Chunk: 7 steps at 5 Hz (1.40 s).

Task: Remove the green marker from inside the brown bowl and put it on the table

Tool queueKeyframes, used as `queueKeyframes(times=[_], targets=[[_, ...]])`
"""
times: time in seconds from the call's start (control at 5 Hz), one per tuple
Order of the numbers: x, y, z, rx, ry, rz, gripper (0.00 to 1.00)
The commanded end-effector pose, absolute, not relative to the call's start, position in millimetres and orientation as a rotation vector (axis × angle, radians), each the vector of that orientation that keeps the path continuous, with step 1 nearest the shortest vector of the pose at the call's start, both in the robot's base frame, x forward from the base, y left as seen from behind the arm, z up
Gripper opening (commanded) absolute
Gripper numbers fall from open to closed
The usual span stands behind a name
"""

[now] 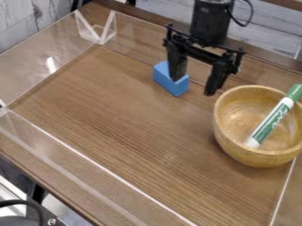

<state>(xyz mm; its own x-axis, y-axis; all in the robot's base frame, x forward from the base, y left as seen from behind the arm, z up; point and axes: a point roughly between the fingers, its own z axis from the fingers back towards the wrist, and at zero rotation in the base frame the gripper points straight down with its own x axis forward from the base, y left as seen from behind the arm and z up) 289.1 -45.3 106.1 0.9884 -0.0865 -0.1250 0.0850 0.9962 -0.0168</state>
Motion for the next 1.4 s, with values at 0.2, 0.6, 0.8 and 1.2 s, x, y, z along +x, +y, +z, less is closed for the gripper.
queueKeyframes(times=[0.2,0.6,0.8,1.2], targets=[[303,-67,119.2,-0.029,0.059,-0.147,1.00],[313,-89,119.2,-0.036,0.030,-0.204,1.00],[315,-98,118.2,-0.040,0.023,-0.224,1.00],[318,-111,115.3,-0.045,0.008,-0.272,1.00]])
